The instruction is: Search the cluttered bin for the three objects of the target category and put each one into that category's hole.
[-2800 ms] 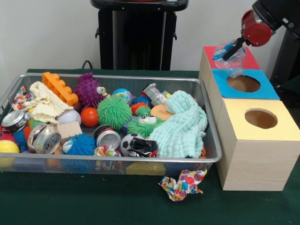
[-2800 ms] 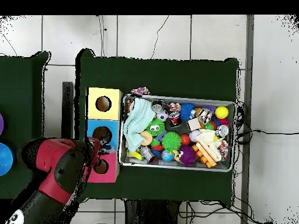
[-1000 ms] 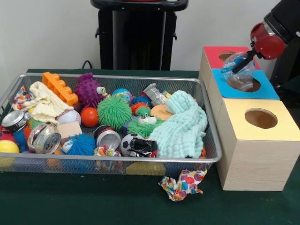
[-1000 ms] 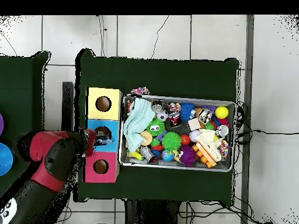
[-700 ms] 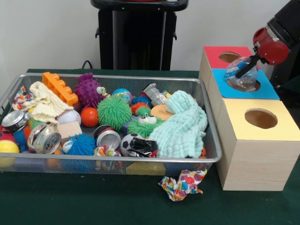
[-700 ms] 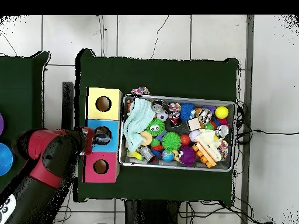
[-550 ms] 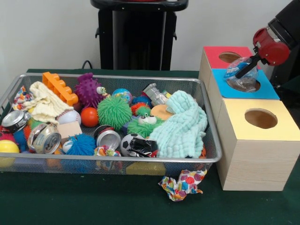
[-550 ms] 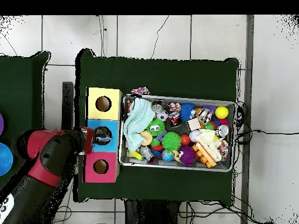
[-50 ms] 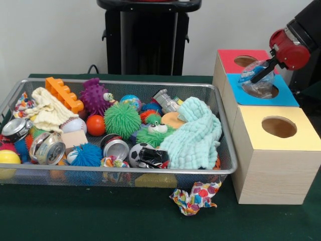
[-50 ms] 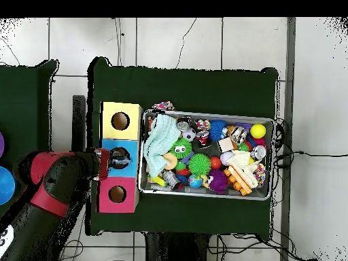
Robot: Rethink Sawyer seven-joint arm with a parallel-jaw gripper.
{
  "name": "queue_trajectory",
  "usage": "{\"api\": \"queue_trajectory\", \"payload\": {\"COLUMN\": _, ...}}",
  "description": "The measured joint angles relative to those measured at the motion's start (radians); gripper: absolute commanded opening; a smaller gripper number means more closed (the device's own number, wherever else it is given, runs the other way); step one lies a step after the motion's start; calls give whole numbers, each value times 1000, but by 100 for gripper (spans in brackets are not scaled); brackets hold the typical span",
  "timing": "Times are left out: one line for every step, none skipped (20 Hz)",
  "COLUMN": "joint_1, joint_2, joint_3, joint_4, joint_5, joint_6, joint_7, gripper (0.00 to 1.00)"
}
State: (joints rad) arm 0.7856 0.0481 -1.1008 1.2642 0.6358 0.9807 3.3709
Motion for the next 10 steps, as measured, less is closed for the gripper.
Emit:
{"api": "queue_trajectory", "payload": {"joint_1": 0, "joint_2": 0, "joint_3": 0, "joint_4": 0, "joint_5": -1, "joint_6": 0, "joint_7": 0, "gripper": 0}}
{"api": "queue_trajectory", "payload": {"joint_1": 0, "joint_2": 0, "joint_3": 0, "joint_4": -1, "joint_5": -3, "joint_6": 0, "joint_7": 0, "gripper": 0}}
{"api": "queue_trajectory", "payload": {"joint_1": 0, "joint_2": 0, "joint_3": 0, "joint_4": -2, "joint_5": -8, "joint_6": 0, "joint_7": 0, "gripper": 0}}
{"api": "queue_trajectory", "payload": {"joint_1": 0, "joint_2": 0, "joint_3": 0, "joint_4": -3, "joint_5": -10, "joint_6": 0, "joint_7": 0, "gripper": 0}}
{"api": "queue_trajectory", "payload": {"joint_1": 0, "joint_2": 0, "joint_3": 0, "joint_4": -5, "joint_5": -15, "joint_6": 0, "joint_7": 0, "gripper": 100}}
{"api": "queue_trajectory", "payload": {"joint_1": 0, "joint_2": 0, "joint_3": 0, "joint_4": -4, "joint_5": -17, "joint_6": 0, "joint_7": 0, "gripper": 100}}
{"api": "queue_trajectory", "payload": {"joint_1": 0, "joint_2": 1, "joint_3": 0, "joint_4": -4, "joint_5": -18, "joint_6": 0, "joint_7": 0, "gripper": 100}}
{"api": "queue_trajectory", "payload": {"joint_1": -1, "joint_2": 1, "joint_3": 0, "joint_4": -4, "joint_5": -20, "joint_6": 0, "joint_7": 0, "gripper": 100}}
{"api": "queue_trajectory", "payload": {"joint_1": 0, "joint_2": 2, "joint_3": 0, "joint_4": -4, "joint_5": -22, "joint_6": 0, "joint_7": 0, "gripper": 100}}
{"api": "queue_trajectory", "payload": {"joint_1": 0, "joint_2": 3, "joint_3": 0, "joint_4": -4, "joint_5": -24, "joint_6": 0, "joint_7": 0, "gripper": 100}}
